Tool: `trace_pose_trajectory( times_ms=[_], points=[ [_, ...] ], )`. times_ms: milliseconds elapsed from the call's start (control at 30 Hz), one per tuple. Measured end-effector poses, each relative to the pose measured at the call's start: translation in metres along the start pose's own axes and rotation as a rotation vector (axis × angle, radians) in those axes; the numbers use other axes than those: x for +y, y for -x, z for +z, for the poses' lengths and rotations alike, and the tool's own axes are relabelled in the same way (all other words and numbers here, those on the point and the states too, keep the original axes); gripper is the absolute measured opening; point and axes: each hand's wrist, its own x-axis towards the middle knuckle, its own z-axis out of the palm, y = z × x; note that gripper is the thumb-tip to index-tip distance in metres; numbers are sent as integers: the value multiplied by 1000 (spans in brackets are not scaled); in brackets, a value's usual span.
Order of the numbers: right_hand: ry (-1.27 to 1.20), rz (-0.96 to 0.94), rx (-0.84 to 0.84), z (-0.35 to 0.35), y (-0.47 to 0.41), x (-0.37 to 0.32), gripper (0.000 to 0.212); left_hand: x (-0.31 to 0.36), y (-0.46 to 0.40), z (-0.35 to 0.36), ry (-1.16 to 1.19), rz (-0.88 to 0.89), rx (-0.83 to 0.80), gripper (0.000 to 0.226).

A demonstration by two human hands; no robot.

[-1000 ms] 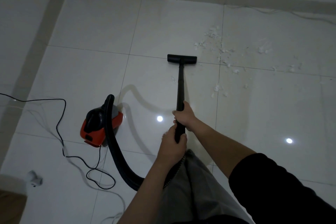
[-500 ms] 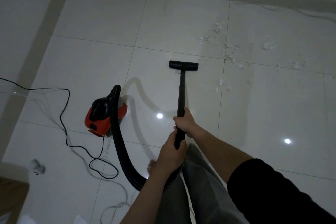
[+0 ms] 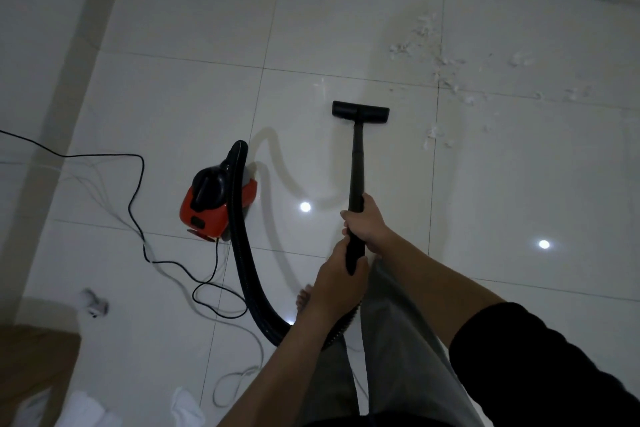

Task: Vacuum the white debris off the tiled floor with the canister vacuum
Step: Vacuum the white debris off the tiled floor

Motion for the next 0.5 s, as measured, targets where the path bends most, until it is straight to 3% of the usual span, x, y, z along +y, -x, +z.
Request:
trace_pose_trajectory(
  times_ms=[500],
  points=[
    [-44, 23, -3, 14, 27, 32, 59, -27, 34, 3, -4, 8, -16, 32]
  ],
)
